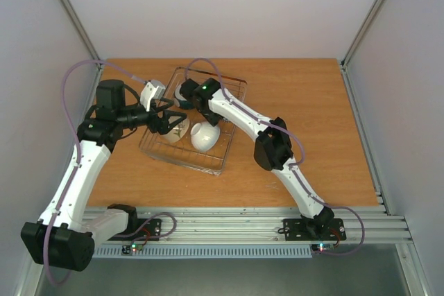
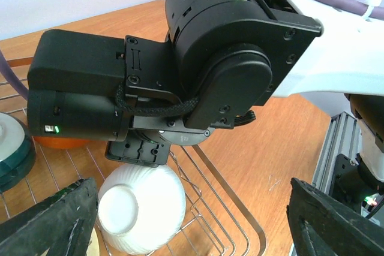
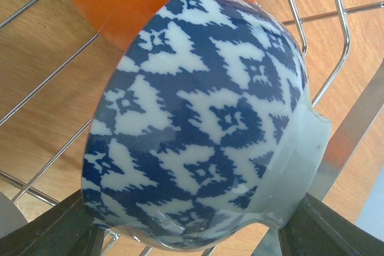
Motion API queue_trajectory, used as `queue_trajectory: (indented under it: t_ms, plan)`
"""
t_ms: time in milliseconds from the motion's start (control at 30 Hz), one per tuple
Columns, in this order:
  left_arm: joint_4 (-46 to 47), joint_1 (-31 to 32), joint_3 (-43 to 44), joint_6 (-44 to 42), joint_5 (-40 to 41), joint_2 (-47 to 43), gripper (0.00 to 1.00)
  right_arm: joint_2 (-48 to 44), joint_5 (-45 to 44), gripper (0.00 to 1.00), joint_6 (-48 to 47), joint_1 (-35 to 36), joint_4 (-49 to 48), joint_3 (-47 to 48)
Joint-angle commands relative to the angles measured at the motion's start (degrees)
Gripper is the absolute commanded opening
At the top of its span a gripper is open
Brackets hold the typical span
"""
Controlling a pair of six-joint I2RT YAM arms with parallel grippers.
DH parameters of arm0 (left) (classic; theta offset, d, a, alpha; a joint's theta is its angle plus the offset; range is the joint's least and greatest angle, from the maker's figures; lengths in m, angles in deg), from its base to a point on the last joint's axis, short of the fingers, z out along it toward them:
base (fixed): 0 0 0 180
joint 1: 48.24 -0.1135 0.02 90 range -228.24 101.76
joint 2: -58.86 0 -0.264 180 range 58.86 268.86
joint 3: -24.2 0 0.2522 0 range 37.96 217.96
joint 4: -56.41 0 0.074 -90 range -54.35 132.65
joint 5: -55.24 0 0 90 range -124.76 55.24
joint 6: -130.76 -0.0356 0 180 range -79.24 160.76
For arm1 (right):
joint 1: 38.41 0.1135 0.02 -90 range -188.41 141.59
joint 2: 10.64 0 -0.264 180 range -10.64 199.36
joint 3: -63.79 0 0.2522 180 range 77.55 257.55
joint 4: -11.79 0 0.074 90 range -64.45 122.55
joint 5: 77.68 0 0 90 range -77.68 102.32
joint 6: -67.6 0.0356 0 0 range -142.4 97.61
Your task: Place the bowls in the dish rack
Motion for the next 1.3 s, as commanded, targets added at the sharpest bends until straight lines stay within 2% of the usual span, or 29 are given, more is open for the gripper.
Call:
queue_trajectory:
  t_ms: [0, 500, 1000, 1267]
  plan:
    - [1.33, -0.08, -0.08, -0.38, -0.9, -1.31, 0.86, -0.43, -0.11, 0.01, 0.15, 1.0, 7.39, -5.14]
    - [1.38, -0.08, -0.17, -0.2, -1.15, -2.96, 0.86, -7.45, -0.83, 0.02, 1.35, 3.31, 6.69, -11.08]
    - [1.38, -0.08, -0.25, -0.2, -1.41, -2.36, 0.86, -17.69, 1.33, 0.01, -0.26, 3.27, 1.02, -18.25]
    - [1.2, -0.08, -0.13, -0.24, -1.55, -1.82, 0.86, -19.97, 1.84, 0.01, -0.8, 3.04, -1.18, -20.55]
